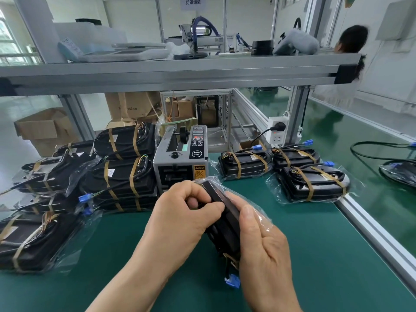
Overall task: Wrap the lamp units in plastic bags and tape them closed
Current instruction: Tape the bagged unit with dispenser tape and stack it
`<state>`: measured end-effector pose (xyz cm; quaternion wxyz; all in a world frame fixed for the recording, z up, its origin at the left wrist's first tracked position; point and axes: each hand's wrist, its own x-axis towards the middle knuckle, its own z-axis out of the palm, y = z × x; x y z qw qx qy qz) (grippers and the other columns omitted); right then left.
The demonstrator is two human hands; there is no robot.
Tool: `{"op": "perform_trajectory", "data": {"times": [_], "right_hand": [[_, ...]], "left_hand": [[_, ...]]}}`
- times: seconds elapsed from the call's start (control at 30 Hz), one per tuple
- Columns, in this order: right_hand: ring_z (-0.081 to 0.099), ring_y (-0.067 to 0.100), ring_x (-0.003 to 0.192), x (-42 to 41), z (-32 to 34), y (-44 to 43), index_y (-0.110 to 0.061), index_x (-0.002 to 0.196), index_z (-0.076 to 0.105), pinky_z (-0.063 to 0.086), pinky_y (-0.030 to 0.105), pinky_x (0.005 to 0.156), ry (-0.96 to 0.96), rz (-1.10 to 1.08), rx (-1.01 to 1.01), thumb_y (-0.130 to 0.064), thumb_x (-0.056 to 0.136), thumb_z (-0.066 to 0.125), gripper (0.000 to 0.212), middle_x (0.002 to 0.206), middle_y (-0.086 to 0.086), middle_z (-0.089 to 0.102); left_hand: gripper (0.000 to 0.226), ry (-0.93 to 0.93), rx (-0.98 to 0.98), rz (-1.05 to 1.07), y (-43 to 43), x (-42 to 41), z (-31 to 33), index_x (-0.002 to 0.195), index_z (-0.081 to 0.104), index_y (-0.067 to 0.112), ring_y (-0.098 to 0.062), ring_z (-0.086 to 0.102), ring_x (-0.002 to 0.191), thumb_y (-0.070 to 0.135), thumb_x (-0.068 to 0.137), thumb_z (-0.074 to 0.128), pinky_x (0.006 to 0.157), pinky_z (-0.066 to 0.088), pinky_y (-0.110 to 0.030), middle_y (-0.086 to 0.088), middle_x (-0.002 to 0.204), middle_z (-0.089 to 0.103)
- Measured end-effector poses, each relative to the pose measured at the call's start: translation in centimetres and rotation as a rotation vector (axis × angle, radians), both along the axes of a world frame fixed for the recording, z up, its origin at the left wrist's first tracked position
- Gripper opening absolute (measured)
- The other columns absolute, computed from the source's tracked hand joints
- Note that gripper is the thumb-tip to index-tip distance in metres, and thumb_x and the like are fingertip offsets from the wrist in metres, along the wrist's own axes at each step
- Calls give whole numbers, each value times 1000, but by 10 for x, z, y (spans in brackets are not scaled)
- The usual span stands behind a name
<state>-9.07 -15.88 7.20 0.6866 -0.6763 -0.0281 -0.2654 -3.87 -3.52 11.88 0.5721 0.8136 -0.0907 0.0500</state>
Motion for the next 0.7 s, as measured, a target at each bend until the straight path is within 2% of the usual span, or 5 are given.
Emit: {"op": "perform_trajectory", "data": {"times": [0.07, 0.2, 0.37, 0.6, 0.7], "right_hand": [[64, 11, 119, 1, -1, 1, -39, 120, 71, 53, 43, 98, -7, 15, 0, -47, 97, 38, 41, 119, -18, 71], [63, 15, 123, 2, -3, 0, -36, 123, 70, 51, 44, 102, -3, 40, 24, -48, 96, 39, 43, 123, -14, 70], [65, 11, 118, 3, -3, -1, -38, 119, 72, 52, 42, 99, -4, 4, -4, -42, 99, 39, 39, 119, -17, 72], [67, 6, 112, -1, 0, -4, -49, 113, 71, 57, 41, 89, -31, -20, -15, -49, 96, 36, 39, 115, -22, 71], [67, 7, 112, -2, 0, -5, -49, 114, 71, 56, 37, 87, -48, -21, -36, -47, 98, 36, 39, 116, -21, 71]], "left_hand": [[39, 15, -10, 17, -1, 1, -3, 76, 62, 31, -6, 43, 55, 59, 49, 72, 58, 41, -29, 15, 63, 47], [43, 1, -22, 5, -3, 2, -7, 72, 63, 31, -1, 42, 56, 66, 49, 75, 59, 38, -23, 19, 64, 47], [21, -2, -88, 1, -4, 7, -7, 69, 67, 26, -8, 44, 59, 40, 75, 80, 61, 39, -28, 9, 67, 52], [38, 15, 31, -105, 3, 8, -5, 77, 66, 38, 2, 42, 57, 55, 48, 83, 57, 37, -13, 25, 69, 49], [34, 43, 7, -124, 6, 13, -3, 72, 68, 29, 1, 40, 54, 37, 54, 95, 53, 36, -12, 22, 62, 48]]}}
